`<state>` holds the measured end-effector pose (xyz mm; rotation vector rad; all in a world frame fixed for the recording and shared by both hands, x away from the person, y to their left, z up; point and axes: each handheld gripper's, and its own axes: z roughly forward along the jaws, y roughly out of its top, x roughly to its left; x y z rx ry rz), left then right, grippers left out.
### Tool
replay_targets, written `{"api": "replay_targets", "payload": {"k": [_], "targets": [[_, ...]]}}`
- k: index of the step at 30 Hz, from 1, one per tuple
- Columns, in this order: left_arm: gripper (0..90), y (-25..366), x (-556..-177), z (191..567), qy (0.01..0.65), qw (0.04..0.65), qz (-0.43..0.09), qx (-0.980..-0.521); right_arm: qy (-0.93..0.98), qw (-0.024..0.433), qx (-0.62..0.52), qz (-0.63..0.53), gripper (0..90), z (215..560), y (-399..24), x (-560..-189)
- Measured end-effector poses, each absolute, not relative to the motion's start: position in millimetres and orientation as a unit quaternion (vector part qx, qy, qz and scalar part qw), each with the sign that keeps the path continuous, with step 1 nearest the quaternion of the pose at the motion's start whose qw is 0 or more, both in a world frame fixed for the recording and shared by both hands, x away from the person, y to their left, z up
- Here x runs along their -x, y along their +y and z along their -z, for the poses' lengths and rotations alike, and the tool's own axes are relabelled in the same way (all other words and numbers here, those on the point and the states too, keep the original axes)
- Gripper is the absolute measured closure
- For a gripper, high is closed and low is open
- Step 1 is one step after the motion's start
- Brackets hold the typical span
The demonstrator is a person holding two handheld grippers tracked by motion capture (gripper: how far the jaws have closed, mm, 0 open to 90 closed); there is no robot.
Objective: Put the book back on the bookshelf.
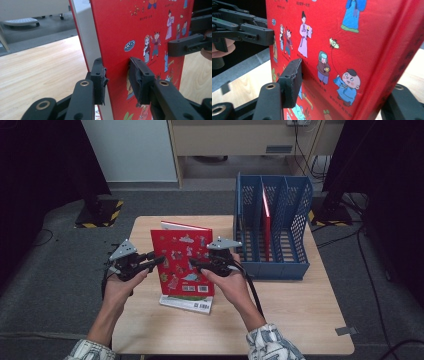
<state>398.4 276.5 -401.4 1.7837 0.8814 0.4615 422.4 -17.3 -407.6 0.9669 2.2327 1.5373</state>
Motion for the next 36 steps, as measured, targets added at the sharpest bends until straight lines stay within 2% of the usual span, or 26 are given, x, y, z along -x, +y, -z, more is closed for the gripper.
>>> {"api": "replay_targets", "payload": {"k": [8, 17, 36], "targets": [[64.3, 273, -399, 406, 0.365, 0.524, -0.205, -0.742, 0.767, 0.158, -0.322, -0.532, 41.9, 409, -18, -425], [63.2, 270, -387, 416, 0.353, 0.518, -0.202, -0.752, 0.785, 0.186, -0.291, -0.514, 46.0, 412, -20, -411], [55.8, 266, -381, 424, 0.36, 0.527, -0.204, -0.742, 0.782, 0.17, -0.281, -0.529, 47.0, 409, -24, -402]]}}
